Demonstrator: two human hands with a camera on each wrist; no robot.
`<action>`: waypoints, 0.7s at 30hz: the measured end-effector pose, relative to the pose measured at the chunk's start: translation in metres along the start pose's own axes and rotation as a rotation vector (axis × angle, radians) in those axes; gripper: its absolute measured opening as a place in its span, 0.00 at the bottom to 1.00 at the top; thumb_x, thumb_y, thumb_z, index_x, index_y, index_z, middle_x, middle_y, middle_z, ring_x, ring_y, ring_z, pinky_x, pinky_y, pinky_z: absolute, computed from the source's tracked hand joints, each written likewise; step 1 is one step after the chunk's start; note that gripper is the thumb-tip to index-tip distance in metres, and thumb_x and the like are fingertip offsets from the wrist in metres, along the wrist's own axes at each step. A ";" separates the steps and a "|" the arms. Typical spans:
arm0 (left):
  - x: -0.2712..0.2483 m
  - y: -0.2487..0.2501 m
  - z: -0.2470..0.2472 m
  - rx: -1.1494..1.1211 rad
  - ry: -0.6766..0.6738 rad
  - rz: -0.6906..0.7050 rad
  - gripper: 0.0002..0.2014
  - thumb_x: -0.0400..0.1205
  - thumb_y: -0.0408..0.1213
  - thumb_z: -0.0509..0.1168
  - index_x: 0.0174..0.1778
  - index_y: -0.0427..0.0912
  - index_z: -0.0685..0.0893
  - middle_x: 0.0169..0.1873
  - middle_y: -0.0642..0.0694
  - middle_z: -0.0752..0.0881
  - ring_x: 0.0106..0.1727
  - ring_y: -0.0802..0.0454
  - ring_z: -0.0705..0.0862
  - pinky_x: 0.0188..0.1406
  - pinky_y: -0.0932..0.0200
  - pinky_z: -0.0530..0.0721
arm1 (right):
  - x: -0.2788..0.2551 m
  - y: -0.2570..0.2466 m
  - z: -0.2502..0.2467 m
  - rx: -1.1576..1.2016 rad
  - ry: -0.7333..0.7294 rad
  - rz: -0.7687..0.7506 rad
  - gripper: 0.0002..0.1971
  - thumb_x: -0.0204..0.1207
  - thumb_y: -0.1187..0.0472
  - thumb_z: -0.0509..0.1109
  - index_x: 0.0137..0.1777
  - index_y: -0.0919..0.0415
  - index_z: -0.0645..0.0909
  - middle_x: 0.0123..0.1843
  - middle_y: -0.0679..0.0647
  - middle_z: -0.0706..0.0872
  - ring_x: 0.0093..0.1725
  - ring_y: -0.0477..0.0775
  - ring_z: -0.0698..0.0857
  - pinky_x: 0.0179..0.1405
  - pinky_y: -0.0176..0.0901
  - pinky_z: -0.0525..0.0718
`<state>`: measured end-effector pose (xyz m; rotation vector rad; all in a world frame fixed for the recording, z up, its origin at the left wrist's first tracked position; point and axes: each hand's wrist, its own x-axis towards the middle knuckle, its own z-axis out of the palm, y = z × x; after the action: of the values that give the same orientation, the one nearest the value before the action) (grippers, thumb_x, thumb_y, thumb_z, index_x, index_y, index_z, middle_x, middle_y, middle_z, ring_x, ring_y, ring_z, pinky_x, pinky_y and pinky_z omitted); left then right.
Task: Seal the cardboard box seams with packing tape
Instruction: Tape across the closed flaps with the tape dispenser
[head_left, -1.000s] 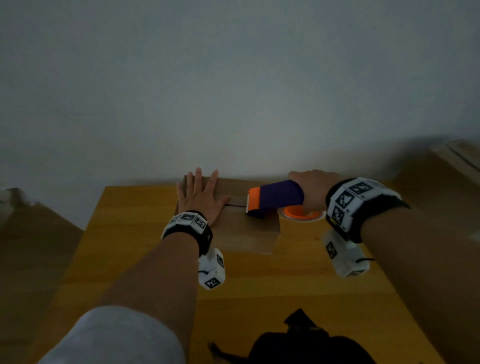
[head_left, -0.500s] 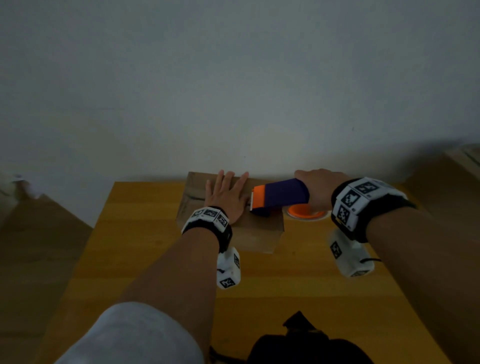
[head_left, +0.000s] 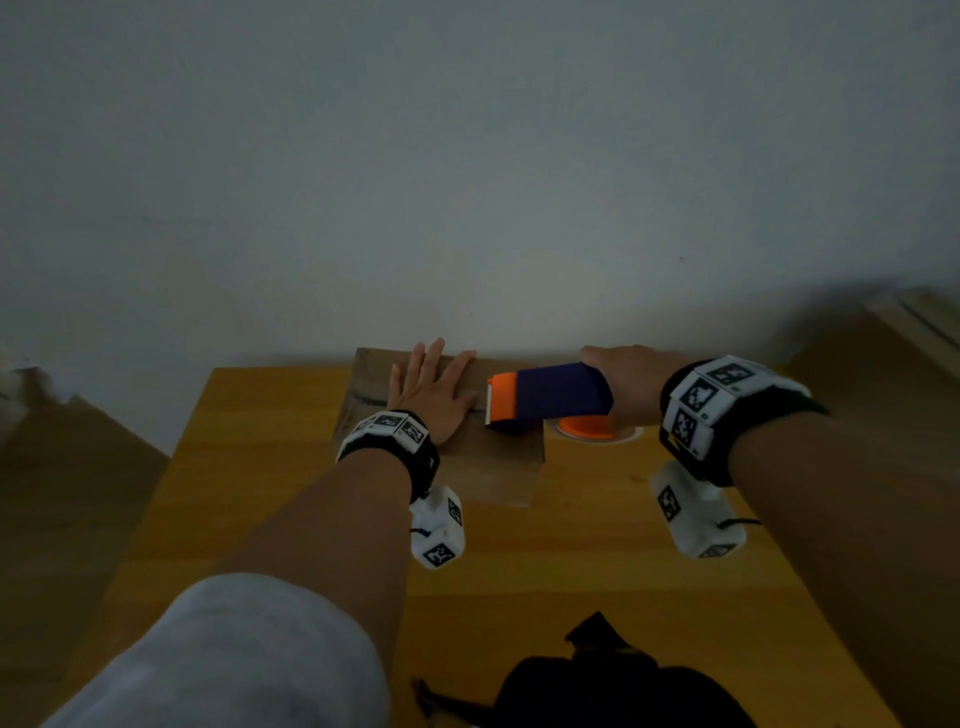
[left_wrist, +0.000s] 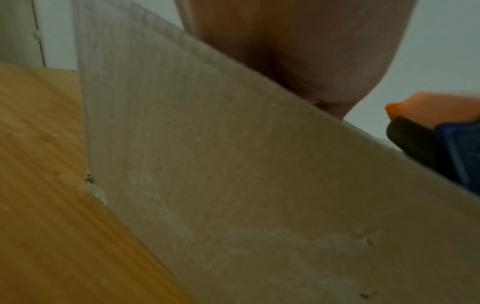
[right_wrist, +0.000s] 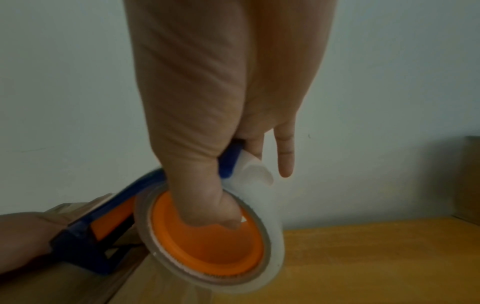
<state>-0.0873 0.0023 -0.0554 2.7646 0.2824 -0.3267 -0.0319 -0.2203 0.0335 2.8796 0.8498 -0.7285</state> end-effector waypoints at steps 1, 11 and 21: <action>0.000 0.000 0.001 0.005 0.001 -0.001 0.29 0.85 0.54 0.51 0.82 0.65 0.48 0.85 0.53 0.38 0.85 0.47 0.35 0.82 0.41 0.36 | -0.001 0.002 0.000 0.002 0.007 0.004 0.17 0.72 0.56 0.73 0.55 0.53 0.69 0.47 0.52 0.81 0.46 0.55 0.81 0.48 0.50 0.81; 0.003 0.001 0.004 0.038 0.014 -0.013 0.29 0.86 0.54 0.50 0.82 0.65 0.48 0.85 0.53 0.37 0.85 0.47 0.35 0.83 0.40 0.37 | -0.033 0.064 -0.006 -0.018 0.058 0.150 0.16 0.73 0.43 0.70 0.50 0.51 0.70 0.39 0.47 0.81 0.42 0.54 0.83 0.51 0.51 0.84; 0.004 0.041 0.010 0.118 0.033 0.009 0.37 0.79 0.67 0.51 0.83 0.61 0.50 0.85 0.50 0.41 0.86 0.45 0.38 0.83 0.36 0.39 | -0.029 0.063 0.012 -0.213 0.076 0.244 0.28 0.69 0.39 0.72 0.64 0.54 0.72 0.54 0.54 0.86 0.52 0.58 0.87 0.51 0.49 0.85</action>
<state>-0.0763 -0.0382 -0.0529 2.8888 0.2674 -0.3050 -0.0252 -0.2904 0.0307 2.7654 0.5303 -0.4757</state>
